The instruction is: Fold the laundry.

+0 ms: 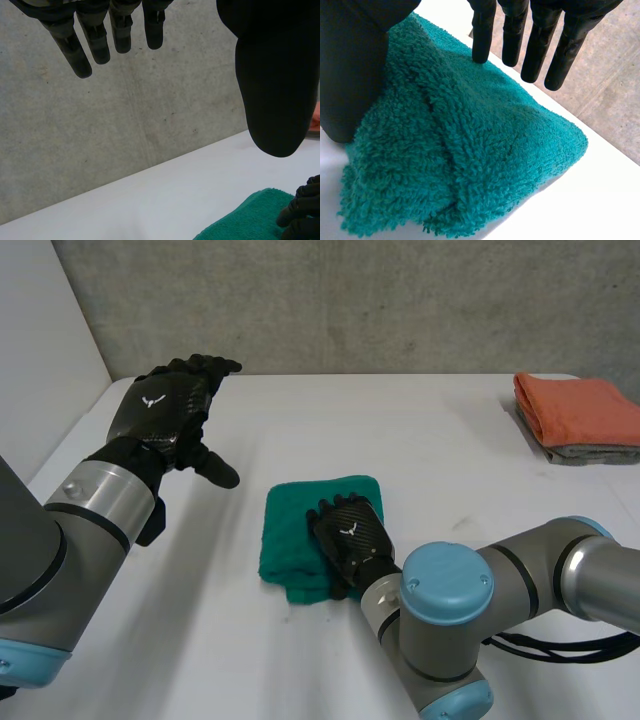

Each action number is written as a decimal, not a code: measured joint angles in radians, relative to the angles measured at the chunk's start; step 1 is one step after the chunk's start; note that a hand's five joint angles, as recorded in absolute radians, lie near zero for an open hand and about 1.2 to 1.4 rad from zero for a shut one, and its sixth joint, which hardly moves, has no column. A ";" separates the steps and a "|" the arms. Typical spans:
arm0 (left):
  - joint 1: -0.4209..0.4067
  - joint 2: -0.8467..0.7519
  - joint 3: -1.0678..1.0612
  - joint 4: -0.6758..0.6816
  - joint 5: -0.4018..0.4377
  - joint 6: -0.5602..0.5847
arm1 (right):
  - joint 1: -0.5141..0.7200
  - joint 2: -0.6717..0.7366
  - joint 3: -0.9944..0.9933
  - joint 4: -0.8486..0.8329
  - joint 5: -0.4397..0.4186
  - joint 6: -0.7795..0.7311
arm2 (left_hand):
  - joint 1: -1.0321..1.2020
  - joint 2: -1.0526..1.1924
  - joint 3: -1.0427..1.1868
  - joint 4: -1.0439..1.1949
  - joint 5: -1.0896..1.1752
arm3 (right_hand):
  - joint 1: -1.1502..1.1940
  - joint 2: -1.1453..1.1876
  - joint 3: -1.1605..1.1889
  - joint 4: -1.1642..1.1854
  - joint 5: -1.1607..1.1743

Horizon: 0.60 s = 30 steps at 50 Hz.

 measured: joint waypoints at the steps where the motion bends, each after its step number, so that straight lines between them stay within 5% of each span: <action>1: 0.000 0.000 0.000 0.000 0.000 0.000 | 0.000 0.000 0.001 -0.002 0.000 0.000 | 0.000 0.000 0.000 0.000 0.001 | 0.000 0.001 0.000 0.000 0.000; 30: 0.000 0.000 0.000 0.000 0.000 0.000 | 0.000 0.001 0.013 -0.036 0.003 -0.031 | 0.000 0.000 0.000 0.000 0.000 | 0.124 0.153 0.148 0.145 0.142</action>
